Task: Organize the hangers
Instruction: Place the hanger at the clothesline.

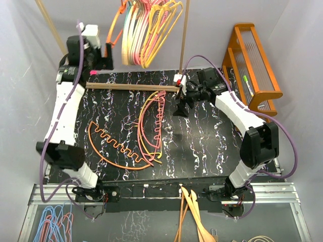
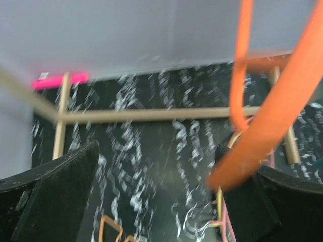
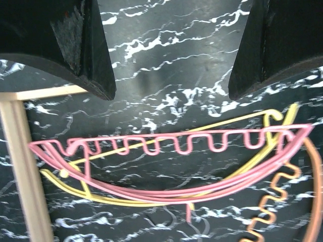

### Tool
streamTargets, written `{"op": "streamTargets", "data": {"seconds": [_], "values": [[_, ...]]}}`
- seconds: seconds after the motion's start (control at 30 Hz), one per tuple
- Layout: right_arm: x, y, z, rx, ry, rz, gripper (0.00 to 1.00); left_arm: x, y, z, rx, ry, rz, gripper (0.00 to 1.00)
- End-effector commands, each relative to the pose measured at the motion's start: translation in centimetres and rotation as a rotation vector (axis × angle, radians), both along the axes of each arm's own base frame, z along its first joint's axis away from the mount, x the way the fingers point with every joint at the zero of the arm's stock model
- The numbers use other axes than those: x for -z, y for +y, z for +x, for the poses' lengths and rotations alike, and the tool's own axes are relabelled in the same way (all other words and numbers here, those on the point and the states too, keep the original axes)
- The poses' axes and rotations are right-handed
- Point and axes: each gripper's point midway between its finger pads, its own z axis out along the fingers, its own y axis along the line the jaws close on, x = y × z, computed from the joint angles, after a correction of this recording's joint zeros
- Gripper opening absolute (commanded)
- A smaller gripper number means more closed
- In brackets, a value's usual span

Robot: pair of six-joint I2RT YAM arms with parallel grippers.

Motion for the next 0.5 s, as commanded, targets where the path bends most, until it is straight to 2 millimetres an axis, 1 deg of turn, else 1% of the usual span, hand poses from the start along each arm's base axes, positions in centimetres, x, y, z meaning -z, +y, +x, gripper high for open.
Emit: {"op": "streamTargets", "data": {"seconds": [0.0,0.03,0.07,0.1,0.13,0.17,0.2,0.23,0.3,0.33,0.37,0.4,0.47], "values": [[-3.6,0.9,-3.4,-0.200,0.049,0.189,0.98,-2.4,7.1,-5.0,-0.260,-0.096,-0.103,0.97],[-3.8,1.2,-2.8,-0.184,0.044,0.182,0.98,-0.7,7.7,-5.8,-0.294,-0.061,-0.125,0.97],[-3.6,1.3,-2.3,-0.164,0.031,0.166,0.98,1.5,7.8,-6.5,-0.321,-0.018,-0.173,0.97],[-3.5,1.5,-2.0,-0.160,-0.013,0.144,0.98,2.9,8.0,-7.8,-0.341,0.009,-0.222,0.97],[-3.3,2.0,-1.5,-0.153,-0.061,0.122,0.98,5.4,8.1,-8.9,-0.366,0.060,-0.265,0.97],[-3.1,2.3,-0.7,-0.128,-0.093,0.101,0.98,7.4,7.8,-9.9,-0.371,0.100,-0.314,0.97],[-2.7,2.7,-0.2,-0.124,-0.109,0.078,0.98,9.9,7.4,-10.8,-0.369,0.154,-0.364,0.97],[-2.1,3.1,0.1,-0.134,-0.118,0.051,0.98,12.0,6.3,-11.6,-0.342,0.202,-0.424,0.97],[-1.3,3.9,0.2,-0.163,-0.127,0.013,0.98,15.5,3.8,-13.3,-0.273,0.304,-0.540,0.97],[-1.1,4.3,0.2,-0.165,-0.134,0.008,0.98,17.0,2.5,-14.2,-0.234,0.359,-0.593,0.97],[-1.1,4.9,0.1,-0.172,-0.146,0.008,0.98,18.0,1.9,-15.1,-0.223,0.386,-0.620,0.97],[-1.2,5.5,-0.1,-0.177,-0.162,0.010,0.99,18.8,1.6,-16.0,-0.220,0.405,-0.631,0.97],[-1.4,6.6,-0.6,-0.200,-0.178,0.013,0.98,19.8,2.0,-17.8,-0.252,0.432,-0.605,0.97]]}}
